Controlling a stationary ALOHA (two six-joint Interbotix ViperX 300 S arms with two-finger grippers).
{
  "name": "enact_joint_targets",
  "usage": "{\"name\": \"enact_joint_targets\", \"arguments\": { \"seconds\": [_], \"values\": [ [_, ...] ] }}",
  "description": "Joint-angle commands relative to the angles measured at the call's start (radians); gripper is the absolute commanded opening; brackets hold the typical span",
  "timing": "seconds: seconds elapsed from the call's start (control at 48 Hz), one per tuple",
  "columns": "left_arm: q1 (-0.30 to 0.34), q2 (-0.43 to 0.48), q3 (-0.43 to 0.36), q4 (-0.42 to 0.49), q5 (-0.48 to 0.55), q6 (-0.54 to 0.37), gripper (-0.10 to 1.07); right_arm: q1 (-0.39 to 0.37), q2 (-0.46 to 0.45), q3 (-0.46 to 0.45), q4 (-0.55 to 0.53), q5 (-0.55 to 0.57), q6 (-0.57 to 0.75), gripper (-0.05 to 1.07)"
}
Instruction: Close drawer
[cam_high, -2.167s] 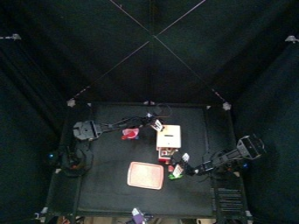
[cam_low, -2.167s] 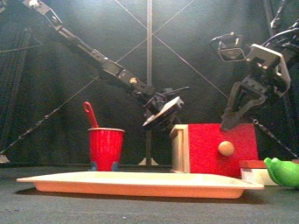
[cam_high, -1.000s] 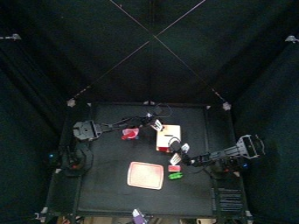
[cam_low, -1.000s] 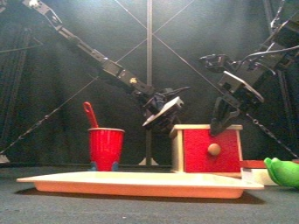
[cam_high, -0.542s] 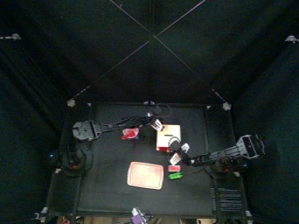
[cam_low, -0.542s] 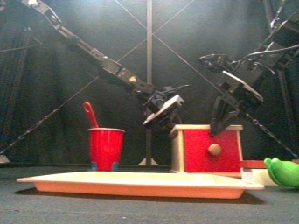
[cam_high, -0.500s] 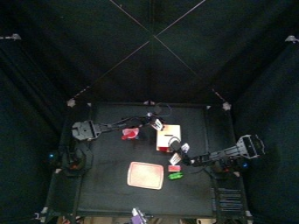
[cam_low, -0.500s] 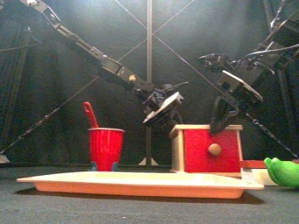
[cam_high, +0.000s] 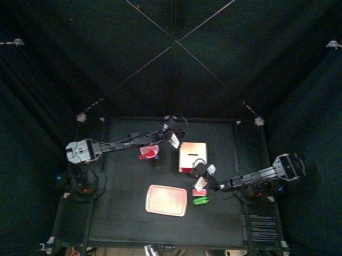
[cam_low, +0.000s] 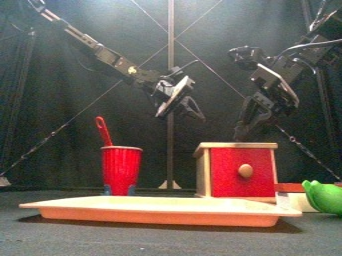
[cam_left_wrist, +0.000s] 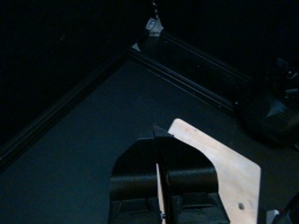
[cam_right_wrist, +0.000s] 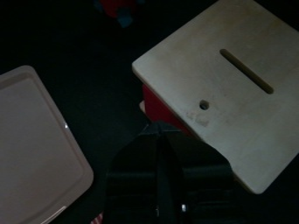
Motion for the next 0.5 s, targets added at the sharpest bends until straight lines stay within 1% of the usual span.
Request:
{"name": "enact_joint_targets", "arguments": {
  "seconds": [0.0, 0.146, 0.333, 0.479],
  "values": [
    [-0.003, -0.072, 0.051, 0.005, -0.055, 0.002, 0.17, 0.005, -0.026, -0.021, -0.006, 0.003, 0.002, 0.29],
    [-0.046, -0.137, 0.155, 0.009, -0.101, 0.005, 0.17, 0.015, -0.026, -0.025, -0.006, 0.000, 0.002, 0.29],
    [-0.129, -0.239, 0.272, 0.040, -0.184, 0.003, 0.17, 0.037, -0.026, -0.025, -0.005, -0.003, -0.003, 0.29],
    [-0.179, -0.316, 0.371, 0.058, -0.213, 0.003, 0.17, 0.048, -0.034, -0.029, 0.003, -0.005, -0.005, 0.29]
  ]
}}
